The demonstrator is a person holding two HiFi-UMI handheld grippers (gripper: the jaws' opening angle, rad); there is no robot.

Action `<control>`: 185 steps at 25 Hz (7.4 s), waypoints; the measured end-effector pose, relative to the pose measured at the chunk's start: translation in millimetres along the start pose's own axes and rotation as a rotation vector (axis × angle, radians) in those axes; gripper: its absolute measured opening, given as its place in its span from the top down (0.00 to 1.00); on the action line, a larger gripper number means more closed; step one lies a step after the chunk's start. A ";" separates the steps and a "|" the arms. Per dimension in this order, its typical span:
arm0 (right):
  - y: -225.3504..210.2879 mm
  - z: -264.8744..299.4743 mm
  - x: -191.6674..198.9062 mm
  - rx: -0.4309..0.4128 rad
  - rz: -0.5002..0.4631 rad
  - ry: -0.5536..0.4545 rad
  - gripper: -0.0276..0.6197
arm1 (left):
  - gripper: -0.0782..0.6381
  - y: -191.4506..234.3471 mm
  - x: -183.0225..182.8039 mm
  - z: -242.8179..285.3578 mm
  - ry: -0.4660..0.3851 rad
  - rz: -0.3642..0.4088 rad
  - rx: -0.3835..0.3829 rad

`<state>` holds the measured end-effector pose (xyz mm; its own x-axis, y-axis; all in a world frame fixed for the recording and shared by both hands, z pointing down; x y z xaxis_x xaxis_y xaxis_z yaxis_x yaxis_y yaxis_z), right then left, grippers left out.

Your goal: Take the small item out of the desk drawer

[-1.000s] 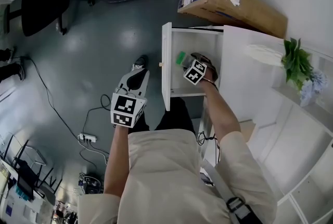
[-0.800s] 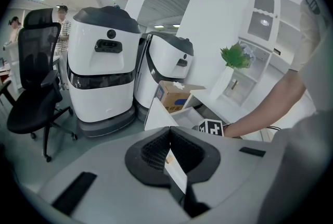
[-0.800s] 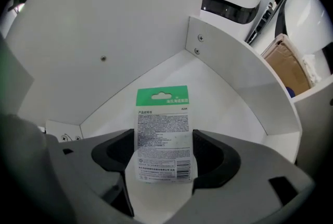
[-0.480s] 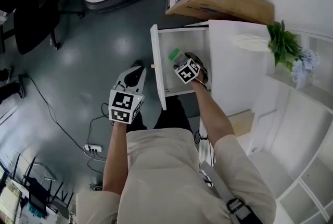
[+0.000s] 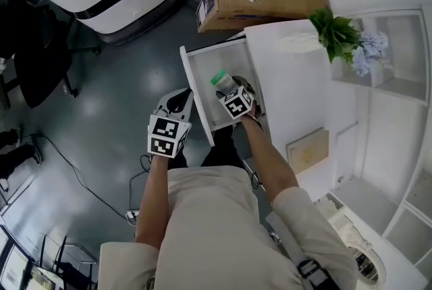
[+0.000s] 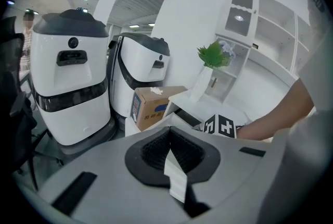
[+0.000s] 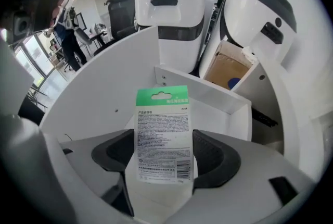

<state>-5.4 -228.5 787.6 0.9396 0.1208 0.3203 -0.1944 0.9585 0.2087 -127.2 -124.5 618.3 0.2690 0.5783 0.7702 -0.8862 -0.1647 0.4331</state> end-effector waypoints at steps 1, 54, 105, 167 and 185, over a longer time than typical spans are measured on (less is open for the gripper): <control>-1.2 -7.2 -2.3 0.010 0.024 -0.013 0.39 | 0.87 -1.7 -3.3 2.1 0.010 0.013 0.011; -6.5 -200.7 6.8 0.347 0.927 -0.522 0.39 | 0.87 -50.3 -16.0 13.7 0.202 0.328 0.348; -4.6 -203.2 12.2 0.330 0.943 -0.538 0.39 | 0.87 -58.5 -12.4 21.6 0.212 0.315 0.370; -7.5 -193.5 1.4 0.320 0.916 -0.546 0.39 | 0.87 -49.8 -5.6 23.3 0.250 0.337 0.387; -5.2 -195.6 2.5 0.327 0.917 -0.544 0.39 | 0.87 -52.0 -5.2 21.8 0.249 0.342 0.397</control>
<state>53.1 -182.7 606.5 0.1691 0.5420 0.8232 -0.8913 0.4406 -0.1070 -74.4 -136.3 602.0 -0.1469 0.6019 0.7849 -0.6847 -0.6346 0.3585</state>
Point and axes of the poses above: the fingertips, and each gripper's own axes: z forward along the fingers, y to its left, x out of its underside, the point moved 3 cm from there along -z, backward along the fingers, and after that the axes turned 13 degrees about x, right-handed, at the moved point
